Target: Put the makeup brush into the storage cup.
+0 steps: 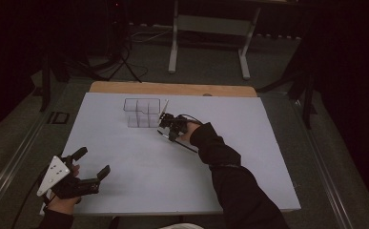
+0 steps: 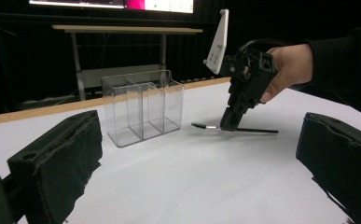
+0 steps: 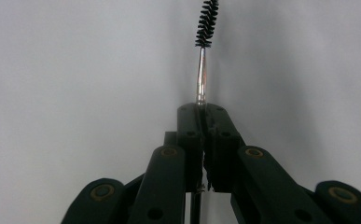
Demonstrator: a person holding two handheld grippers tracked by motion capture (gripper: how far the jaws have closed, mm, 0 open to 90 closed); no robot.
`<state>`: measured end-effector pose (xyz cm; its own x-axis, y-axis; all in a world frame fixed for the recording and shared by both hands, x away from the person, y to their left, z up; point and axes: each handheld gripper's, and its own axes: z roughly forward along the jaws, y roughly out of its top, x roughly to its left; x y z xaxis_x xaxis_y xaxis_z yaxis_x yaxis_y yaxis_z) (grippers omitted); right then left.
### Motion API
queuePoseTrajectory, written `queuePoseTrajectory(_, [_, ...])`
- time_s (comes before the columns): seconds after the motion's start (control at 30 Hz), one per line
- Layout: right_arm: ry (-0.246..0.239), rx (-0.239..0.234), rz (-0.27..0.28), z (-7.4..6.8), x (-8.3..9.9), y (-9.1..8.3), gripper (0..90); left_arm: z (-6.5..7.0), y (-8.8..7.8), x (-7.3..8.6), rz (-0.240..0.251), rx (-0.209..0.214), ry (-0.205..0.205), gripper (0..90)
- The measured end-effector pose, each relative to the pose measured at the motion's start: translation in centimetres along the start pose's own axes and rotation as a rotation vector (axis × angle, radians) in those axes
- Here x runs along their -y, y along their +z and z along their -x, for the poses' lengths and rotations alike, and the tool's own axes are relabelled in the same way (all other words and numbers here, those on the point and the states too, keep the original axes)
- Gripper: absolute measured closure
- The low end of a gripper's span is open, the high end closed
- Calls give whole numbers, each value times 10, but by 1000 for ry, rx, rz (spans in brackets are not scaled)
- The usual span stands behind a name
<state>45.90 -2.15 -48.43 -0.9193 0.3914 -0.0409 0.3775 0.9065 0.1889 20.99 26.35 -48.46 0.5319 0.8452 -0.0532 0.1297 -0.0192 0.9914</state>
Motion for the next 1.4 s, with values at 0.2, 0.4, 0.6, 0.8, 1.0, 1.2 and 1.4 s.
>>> queuePoseTrajectory(0.2, [22,-17,57,-4,7,-13,856,0,1,0,-4,0,2,10])
queuePoseTrajectory(0.4, [35,-27,108,-7,16,-22,856,1,1,0,-5,0,0,10])
queuePoseTrajectory(0.6, [45,-26,185,-7,29,-32,855,3,5,-1,-2,17,-23,9])
queuePoseTrajectory(0.8, [60,-36,266,-9,41,-43,855,8,13,-1,-42,45,-35,10])
queuePoseTrajectory(1.0, [68,-30,332,-13,54,-51,855,15,23,-5,-75,86,-55,10])
queuePoseTrajectory(1.2, [81,-22,384,-18,63,-57,855,24,39,-12,-108,157,-68,10])
queuePoseTrajectory(1.4, [76,-19,431,-19,67,-63,856,28,56,-15,-154,204,-101,10])
